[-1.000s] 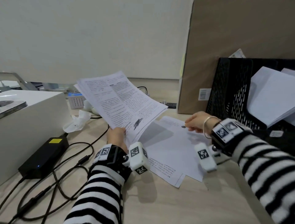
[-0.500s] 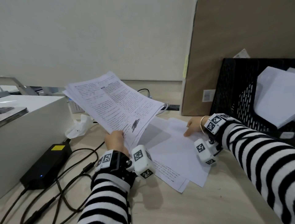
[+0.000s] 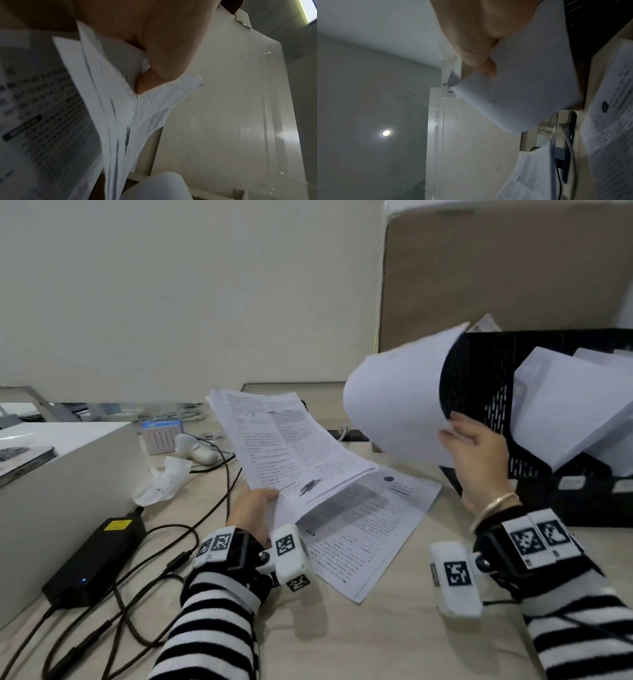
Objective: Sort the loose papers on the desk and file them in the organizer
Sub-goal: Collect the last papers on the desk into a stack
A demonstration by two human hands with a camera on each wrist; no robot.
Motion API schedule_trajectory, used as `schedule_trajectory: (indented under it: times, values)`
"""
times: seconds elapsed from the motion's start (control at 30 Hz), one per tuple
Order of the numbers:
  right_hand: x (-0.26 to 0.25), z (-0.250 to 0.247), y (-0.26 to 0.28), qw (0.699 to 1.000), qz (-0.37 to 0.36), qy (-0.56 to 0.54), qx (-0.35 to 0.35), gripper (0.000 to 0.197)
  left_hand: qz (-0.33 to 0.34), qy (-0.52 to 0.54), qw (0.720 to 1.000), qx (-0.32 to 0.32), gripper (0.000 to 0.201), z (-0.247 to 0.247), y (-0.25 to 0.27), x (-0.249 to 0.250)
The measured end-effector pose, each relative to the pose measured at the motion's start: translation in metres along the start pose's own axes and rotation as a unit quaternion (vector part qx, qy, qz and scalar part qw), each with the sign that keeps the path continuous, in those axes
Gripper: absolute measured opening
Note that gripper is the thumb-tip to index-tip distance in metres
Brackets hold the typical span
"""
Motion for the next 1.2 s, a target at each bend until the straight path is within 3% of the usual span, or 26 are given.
schedule_trajectory:
  times: [0.2,0.3,0.37,0.43,0.53,0.6,0.7,0.77,0.83,0.93,1.03,1.13,1.2]
  values:
    - [0.011,-0.003,0.013,0.990,0.020,0.095,-0.098,0.058,0.014,-0.042,0.994,-0.100,0.037,0.014,0.008,0.004]
    - [0.017,-0.002,0.015,0.989,0.026,0.076,-0.126,0.064,0.035,-0.067,0.992,-0.096,0.042,0.013,0.011,0.007]
    - [0.020,-0.003,0.014,0.990,0.020,0.070,-0.125,0.062,0.041,-0.074,0.992,-0.095,0.048,0.015,0.015,0.010]
    - [0.018,-0.004,0.014,0.991,0.016,0.064,-0.120,0.060,0.043,-0.067,0.991,-0.109,0.037,0.020,0.020,0.012]
    - [0.020,-0.002,0.015,0.991,0.032,0.047,-0.124,0.059,0.047,-0.070,0.987,-0.140,0.039,0.028,0.030,0.013]
    - [0.020,0.000,0.017,0.989,0.041,0.038,-0.135,0.056,0.053,-0.078,0.988,-0.122,0.034,0.022,0.023,0.012]
    - [0.019,0.005,0.019,0.987,0.053,0.008,-0.150,0.029,0.038,-0.080,0.992,-0.090,0.025,0.011,0.010,0.009]
    - [0.025,0.010,0.026,0.982,0.094,-0.015,-0.160,0.058,0.051,-0.071,0.994,-0.061,0.031,0.003,0.005,0.009]
    - [0.035,0.018,0.038,0.966,0.184,-0.070,-0.166,0.081,0.075,-0.043,0.996,-0.035,0.037,-0.002,0.002,0.011]
    - [0.031,0.034,0.060,0.926,0.281,-0.113,-0.225,0.061,0.115,0.004,0.993,-0.014,0.040,-0.002,0.002,0.014]
    - [0.023,0.047,0.077,0.896,0.287,-0.092,-0.326,0.038,0.139,0.002,0.990,-0.005,0.032,0.005,0.005,0.016]
    - [0.025,0.047,0.075,0.915,0.259,-0.071,-0.302,0.020,0.163,-0.027,0.986,-0.003,0.027,0.010,0.007,0.018]
    - [0.026,0.042,0.067,0.934,0.240,-0.045,-0.262,0.019,0.173,-0.042,0.984,-0.007,0.024,0.012,0.006,0.018]
Point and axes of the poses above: each hand's wrist, its own y-axis away from the middle knuckle, its own z-axis out of the palm, x = y × z, the point moved 7 cm from there along -y, towards the middle knuckle, and after that the axes turned 10 degrees about -z, right-handed, at the moved point
